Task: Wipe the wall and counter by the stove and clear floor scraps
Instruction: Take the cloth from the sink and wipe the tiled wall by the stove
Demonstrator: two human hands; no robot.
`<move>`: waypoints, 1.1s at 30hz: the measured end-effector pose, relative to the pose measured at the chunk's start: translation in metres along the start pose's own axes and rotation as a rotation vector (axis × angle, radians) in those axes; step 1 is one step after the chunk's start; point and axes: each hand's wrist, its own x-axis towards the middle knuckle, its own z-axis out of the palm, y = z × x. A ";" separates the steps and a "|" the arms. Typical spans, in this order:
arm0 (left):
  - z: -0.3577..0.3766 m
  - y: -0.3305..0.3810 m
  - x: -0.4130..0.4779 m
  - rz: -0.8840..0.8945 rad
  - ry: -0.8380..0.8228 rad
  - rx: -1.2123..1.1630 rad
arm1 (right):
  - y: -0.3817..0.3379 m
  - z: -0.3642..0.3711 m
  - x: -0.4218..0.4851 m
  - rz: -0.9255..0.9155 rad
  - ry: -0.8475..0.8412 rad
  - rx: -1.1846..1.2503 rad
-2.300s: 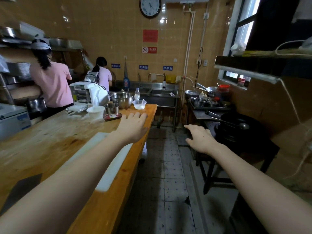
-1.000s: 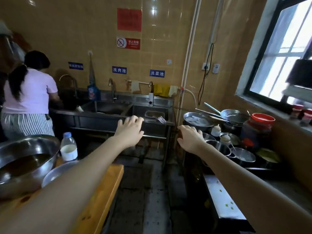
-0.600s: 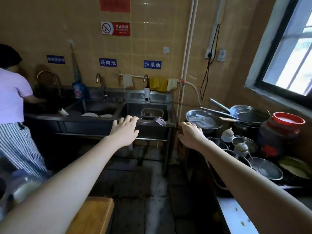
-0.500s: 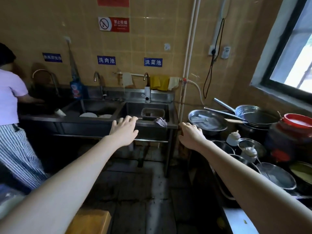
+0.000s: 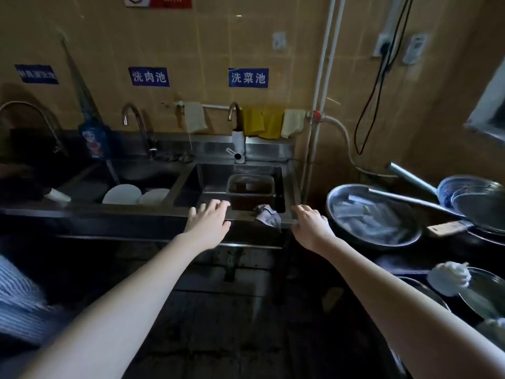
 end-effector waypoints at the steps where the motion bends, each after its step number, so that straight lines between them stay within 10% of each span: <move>1: 0.007 -0.002 0.013 -0.002 -0.009 -0.007 | 0.003 0.007 0.012 0.002 -0.014 -0.001; 33: 0.183 -0.054 0.335 0.162 -0.328 -0.161 | 0.029 0.207 0.290 0.203 -0.392 0.144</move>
